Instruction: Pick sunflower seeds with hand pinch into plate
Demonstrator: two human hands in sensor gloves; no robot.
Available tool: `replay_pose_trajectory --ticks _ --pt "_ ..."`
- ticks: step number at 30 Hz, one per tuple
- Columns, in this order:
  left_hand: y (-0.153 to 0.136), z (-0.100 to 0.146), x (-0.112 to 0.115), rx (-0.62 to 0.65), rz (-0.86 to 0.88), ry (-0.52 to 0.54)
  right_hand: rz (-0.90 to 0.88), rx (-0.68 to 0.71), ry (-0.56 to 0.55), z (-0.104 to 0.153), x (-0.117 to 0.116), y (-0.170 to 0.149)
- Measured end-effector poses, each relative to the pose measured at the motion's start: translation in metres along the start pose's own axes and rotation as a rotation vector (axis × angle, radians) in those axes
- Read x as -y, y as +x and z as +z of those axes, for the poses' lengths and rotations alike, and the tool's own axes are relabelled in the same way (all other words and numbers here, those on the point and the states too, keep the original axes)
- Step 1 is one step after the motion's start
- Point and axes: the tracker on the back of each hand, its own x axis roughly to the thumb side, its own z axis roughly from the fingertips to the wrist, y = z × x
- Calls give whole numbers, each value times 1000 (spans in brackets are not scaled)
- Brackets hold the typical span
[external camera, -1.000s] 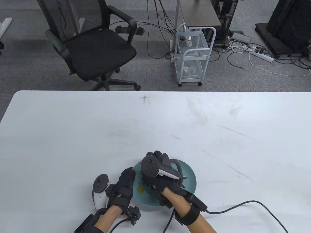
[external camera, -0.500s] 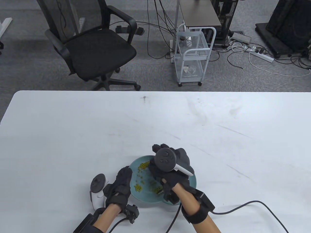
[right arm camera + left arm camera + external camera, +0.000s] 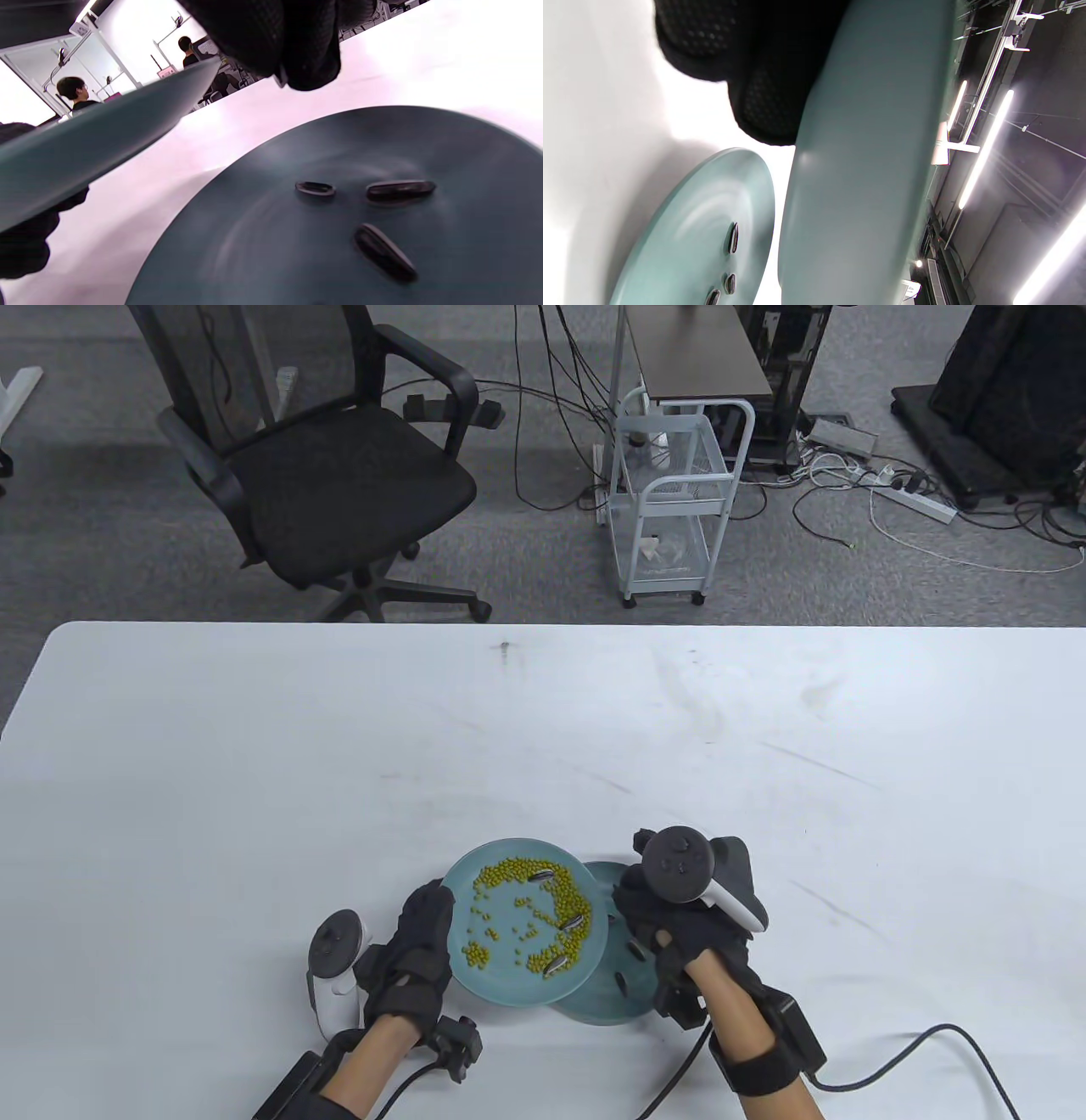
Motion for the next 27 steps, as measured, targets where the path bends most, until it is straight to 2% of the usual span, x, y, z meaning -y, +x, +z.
replay_pose_trajectory --ticks 10,27 --pt "-2 0 -6 6 25 27 63 -77 8 -3 -9 -11" --pt "-1 0 -5 4 28 25 36 -64 10 -4 -12 -12"
